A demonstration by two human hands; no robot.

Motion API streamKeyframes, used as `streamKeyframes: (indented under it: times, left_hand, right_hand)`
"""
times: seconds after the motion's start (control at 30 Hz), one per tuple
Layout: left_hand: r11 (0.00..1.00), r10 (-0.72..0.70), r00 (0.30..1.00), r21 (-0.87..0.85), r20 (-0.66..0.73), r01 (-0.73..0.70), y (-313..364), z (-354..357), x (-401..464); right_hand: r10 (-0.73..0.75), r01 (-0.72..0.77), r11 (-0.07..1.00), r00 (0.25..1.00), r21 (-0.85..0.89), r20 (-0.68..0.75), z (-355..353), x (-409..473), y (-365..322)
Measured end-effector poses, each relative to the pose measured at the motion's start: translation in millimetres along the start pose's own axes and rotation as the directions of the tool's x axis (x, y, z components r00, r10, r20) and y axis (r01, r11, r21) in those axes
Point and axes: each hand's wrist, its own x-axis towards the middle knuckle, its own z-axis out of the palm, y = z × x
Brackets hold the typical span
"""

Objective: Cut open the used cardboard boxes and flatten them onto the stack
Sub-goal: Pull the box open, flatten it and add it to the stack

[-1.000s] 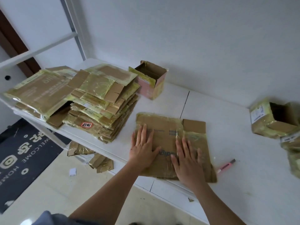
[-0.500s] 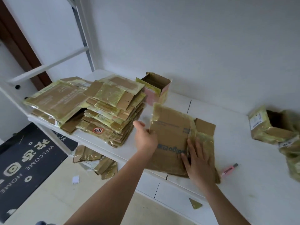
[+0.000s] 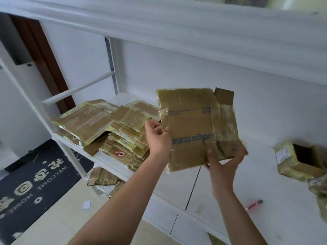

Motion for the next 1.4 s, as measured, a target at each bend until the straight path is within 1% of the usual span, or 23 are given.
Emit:
streamKeyframes:
  times: [0.07,0.17,0.23,0.33,0.47,0.53,0.63,0.7,0.77,0.8,0.87,0.93,1.0,1.07,1.13,1.17,1.2,1.27,1.3,1.33,1.37,1.4]
  left_hand:
    - [1.000,0.027,1.000,0.000,0.016,-0.027,8,-7,-2]
    - [0.997,0.052,0.997,0.053,0.051,-0.055,18,-23,1]
    - [0.994,0.069,0.997,0.086,0.030,-0.072,26,-36,6]
    - [0.994,0.086,0.996,0.069,-0.039,-0.083,39,-64,18]
    - [0.999,0.054,0.991,-0.001,-0.122,-0.055,54,-110,46]
    - [0.999,0.043,0.987,0.040,-0.153,-0.037,62,-137,66]
    - [0.996,-0.024,0.987,0.086,-0.157,0.038,69,-177,106]
    - [0.988,-0.008,0.986,0.154,-0.167,0.034,73,-206,136]
    - [0.958,0.050,0.983,0.285,-0.176,0.002,78,-241,173]
    - [0.936,0.062,0.984,0.352,-0.167,0.001,80,-259,191]
    - [0.866,0.074,0.991,0.500,-0.112,-0.009,84,-292,225]
    - [0.761,0.068,0.997,0.649,-0.047,-0.021,86,-315,253]
    - [0.684,-0.006,1.000,0.729,-0.014,0.014,84,-330,276]
    - [0.628,-0.088,0.996,0.776,0.009,0.049,77,-339,294]
    - [0.586,-0.132,0.991,0.808,0.015,0.066,68,-343,309]
    - [0.565,-0.142,0.990,0.823,0.016,0.067,63,-345,315]
    - [0.540,-0.151,0.988,0.839,0.025,0.061,58,-347,319]
    - [0.487,-0.172,0.982,0.874,0.081,0.013,46,-350,325]
    - [0.441,-0.183,0.976,0.897,0.120,-0.027,41,-352,326]
    - [0.362,-0.187,0.970,0.929,0.153,-0.076,37,-354,326]
    - [0.243,-0.173,0.969,0.961,0.174,-0.129,37,-355,325]
    - [0.090,-0.143,0.972,0.980,0.187,-0.175,38,-355,324]
  right_hand:
    - [-0.047,0.046,0.998,0.999,-0.035,-0.022,6,3,-1]
    - [-0.036,0.033,0.995,0.999,-0.093,-0.030,21,-1,-5]
    - [-0.087,0.086,0.986,0.996,-0.140,0.005,34,-5,-11]
    - [-0.174,0.187,0.969,0.980,-0.159,0.093,61,-13,-28]
    - [-0.278,0.311,0.934,0.941,-0.176,0.191,104,-25,-44]
    - [-0.321,0.355,0.917,0.927,-0.179,0.196,131,-35,-49]
    - [-0.371,0.407,0.896,0.906,-0.176,0.203,184,-45,-49]
    - [-0.337,0.390,0.889,0.912,-0.240,0.234,225,-55,-42]
    - [-0.245,0.349,0.854,0.924,-0.385,0.294,270,-66,-29]
    - [-0.194,0.339,0.831,0.920,-0.441,0.342,294,-72,-22]
    - [-0.103,0.312,0.831,0.899,-0.461,0.425,340,-82,-8]
    - [-0.050,0.297,0.809,0.894,-0.507,0.444,380,-87,4]
    - [0.003,0.268,0.769,0.906,-0.580,0.423,412,-86,19]
    - [0.082,0.219,0.729,0.913,-0.648,0.401,434,-81,34]
    - [0.175,0.145,0.678,0.920,-0.721,0.350,449,-79,50]
    - [0.207,0.110,0.670,0.922,-0.734,0.327,454,-80,57]
    - [0.223,0.069,0.690,0.927,-0.720,0.302,458,-80,62]
    - [0.199,0.051,0.692,0.945,-0.720,0.258,464,-78,72]
    - [0.204,0.038,0.673,0.951,-0.739,0.234,465,-75,76]
    - [0.203,0.038,0.644,0.954,-0.764,0.219,465,-74,79]
    - [0.204,0.057,0.589,0.955,-0.806,0.216,466,-72,82]
    - [0.214,0.091,0.543,0.946,-0.835,0.243,466,-72,83]
